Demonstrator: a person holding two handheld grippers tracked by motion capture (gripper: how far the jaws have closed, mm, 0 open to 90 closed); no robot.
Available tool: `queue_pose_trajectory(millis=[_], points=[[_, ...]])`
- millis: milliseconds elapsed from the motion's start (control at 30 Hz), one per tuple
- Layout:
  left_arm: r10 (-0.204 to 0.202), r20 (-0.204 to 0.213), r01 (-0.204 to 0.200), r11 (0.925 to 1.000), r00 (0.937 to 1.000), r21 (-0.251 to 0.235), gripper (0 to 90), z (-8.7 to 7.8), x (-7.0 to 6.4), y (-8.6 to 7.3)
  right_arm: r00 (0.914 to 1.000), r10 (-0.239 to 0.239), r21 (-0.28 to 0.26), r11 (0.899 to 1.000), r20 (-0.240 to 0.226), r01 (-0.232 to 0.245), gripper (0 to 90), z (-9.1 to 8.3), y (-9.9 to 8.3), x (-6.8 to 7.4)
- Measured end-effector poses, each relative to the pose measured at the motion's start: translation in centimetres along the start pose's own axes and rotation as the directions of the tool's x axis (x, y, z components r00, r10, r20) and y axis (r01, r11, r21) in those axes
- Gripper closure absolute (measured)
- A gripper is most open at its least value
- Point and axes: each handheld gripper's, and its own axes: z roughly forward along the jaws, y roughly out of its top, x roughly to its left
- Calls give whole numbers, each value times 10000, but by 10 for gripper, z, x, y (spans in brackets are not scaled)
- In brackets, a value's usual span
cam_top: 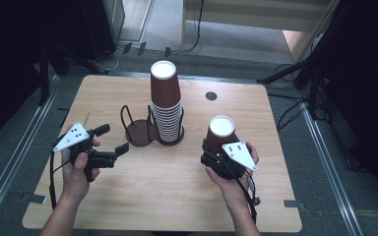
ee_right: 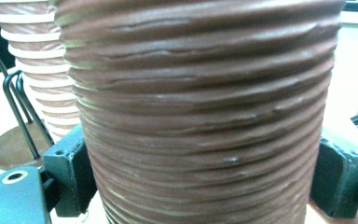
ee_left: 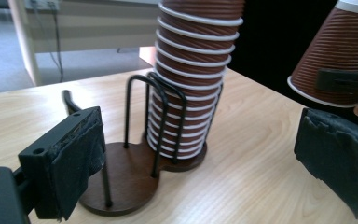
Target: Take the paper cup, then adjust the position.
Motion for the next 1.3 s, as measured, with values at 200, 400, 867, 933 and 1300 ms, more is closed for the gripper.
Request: queue_pose_trajectory(millis=[200, 400, 867, 933, 1300], points=[[317, 76, -321, 9973, 9995, 653, 25, 11, -17, 2, 9978, -445, 80, 9990, -484, 449, 124, 0, -9, 7], [299, 857, -384, 9942, 9959, 1002, 24, 16, -27, 3, 9937, -673, 143, 9975, -893, 689, 121, 2, -15, 16], [448, 1126, -573, 9923, 9926, 1100, 25, 25, -36, 6, 9851, -1274, 374, 9905, -1153, 1325, 111, 4, -28, 29], [490, 1170, -632, 9907, 9919, 1205, 25, 26, -38, 5, 9832, -1490, 366, 9875, -1055, 1536, 111, 4, -29, 30], [652, 1448, -865, 9855, 9873, 1459, 25, 30, -46, 5, 9606, -2676, -210, 9635, -755, 2667, 114, 6, -34, 42]])
